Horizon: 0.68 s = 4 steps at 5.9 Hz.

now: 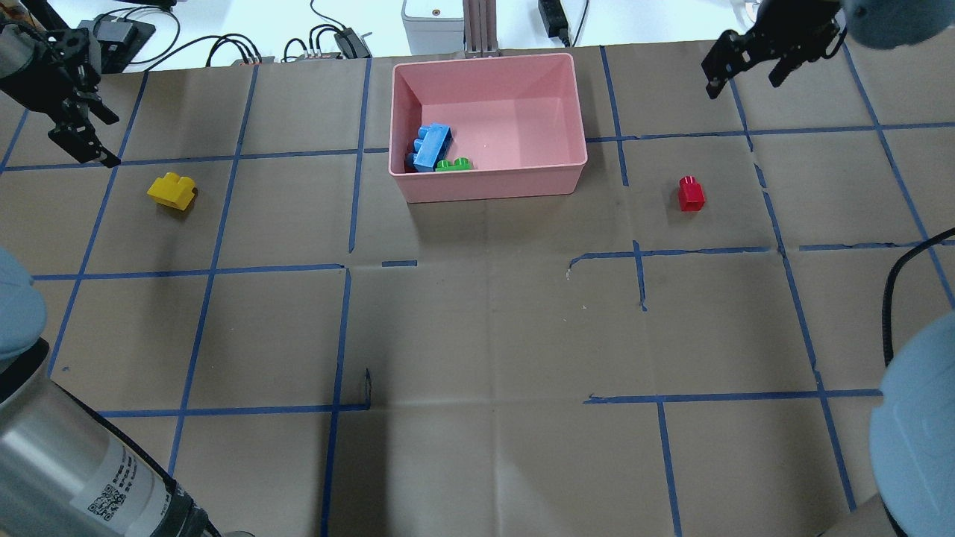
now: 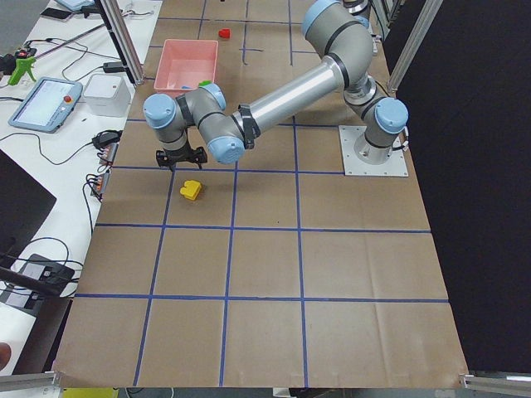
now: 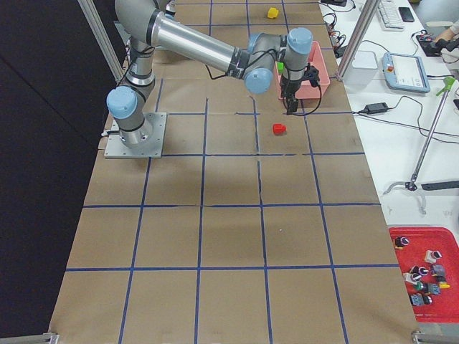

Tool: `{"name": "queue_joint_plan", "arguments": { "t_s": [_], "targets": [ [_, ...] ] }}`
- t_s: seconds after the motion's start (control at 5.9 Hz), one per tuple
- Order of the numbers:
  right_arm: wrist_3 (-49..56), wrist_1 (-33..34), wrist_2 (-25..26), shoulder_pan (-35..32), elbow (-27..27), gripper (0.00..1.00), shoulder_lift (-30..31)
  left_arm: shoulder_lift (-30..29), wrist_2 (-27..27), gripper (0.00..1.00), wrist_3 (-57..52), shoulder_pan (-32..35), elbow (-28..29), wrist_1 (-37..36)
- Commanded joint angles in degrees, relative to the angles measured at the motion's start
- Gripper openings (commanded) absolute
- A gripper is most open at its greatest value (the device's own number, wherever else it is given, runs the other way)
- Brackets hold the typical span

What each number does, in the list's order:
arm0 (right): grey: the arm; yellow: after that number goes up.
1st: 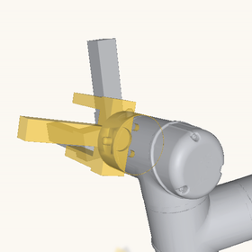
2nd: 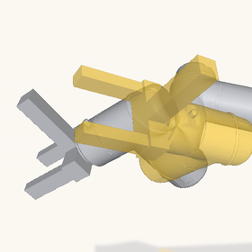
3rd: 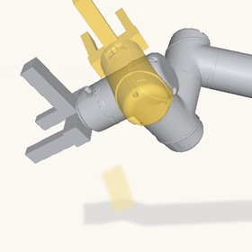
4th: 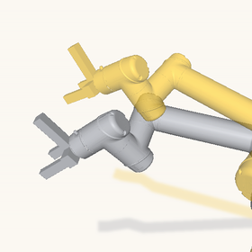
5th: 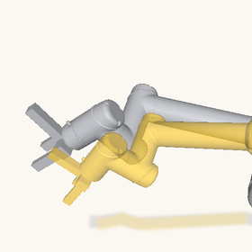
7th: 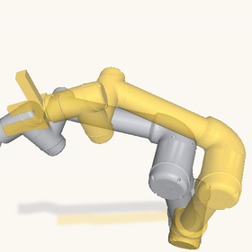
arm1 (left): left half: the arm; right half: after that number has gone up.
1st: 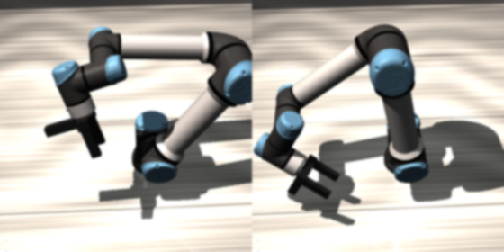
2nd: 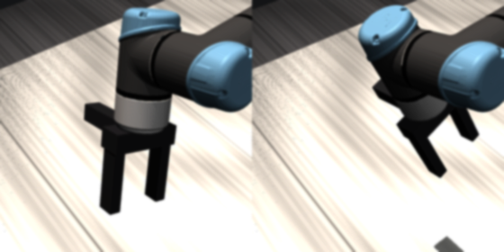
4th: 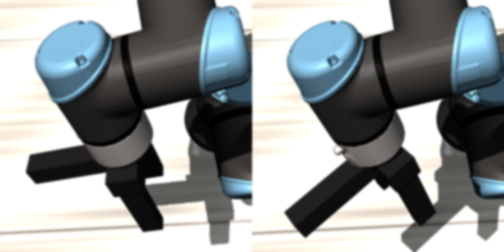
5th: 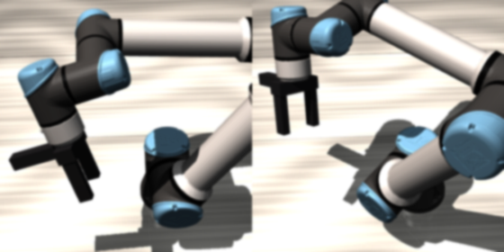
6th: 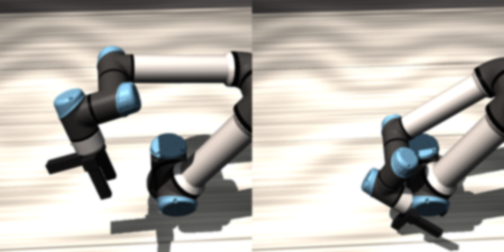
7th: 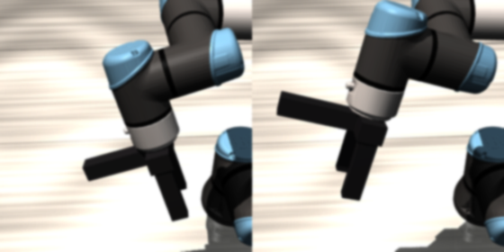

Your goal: Put all blocks into box

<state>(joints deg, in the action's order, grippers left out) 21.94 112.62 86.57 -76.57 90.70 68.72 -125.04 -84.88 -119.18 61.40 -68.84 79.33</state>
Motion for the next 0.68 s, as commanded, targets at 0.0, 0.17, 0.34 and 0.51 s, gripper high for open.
{"name": "queue_joint_plan", "arguments": {
  "t_s": [0.0, 0.17, 0.34, 0.51],
  "targets": [
    [-2.1, 13.2, 2.1, -0.3, 6.9, 0.99, -2.6, -1.7, 0.0, 0.99, -11.0, 0.1, -0.3, -0.3],
    [-4.1, 15.2, 2.6, -0.6, 8.7, 0.99, -3.8, -3.4, 0.0, 0.99, -10.6, 0.1, -0.6, -1.9],
    [-4.2, 15.9, 2.4, -1.7, 9.1, 0.98, -4.9, -5.3, 0.4, 0.99, -10.0, 0.3, -1.6, -5.9],
    [-4.5, 19.0, 2.6, -3.4, 8.3, 0.98, -7.2, -6.8, 2.7, 0.99, -9.6, 0.6, -2.9, -10.2]
  ]
}}
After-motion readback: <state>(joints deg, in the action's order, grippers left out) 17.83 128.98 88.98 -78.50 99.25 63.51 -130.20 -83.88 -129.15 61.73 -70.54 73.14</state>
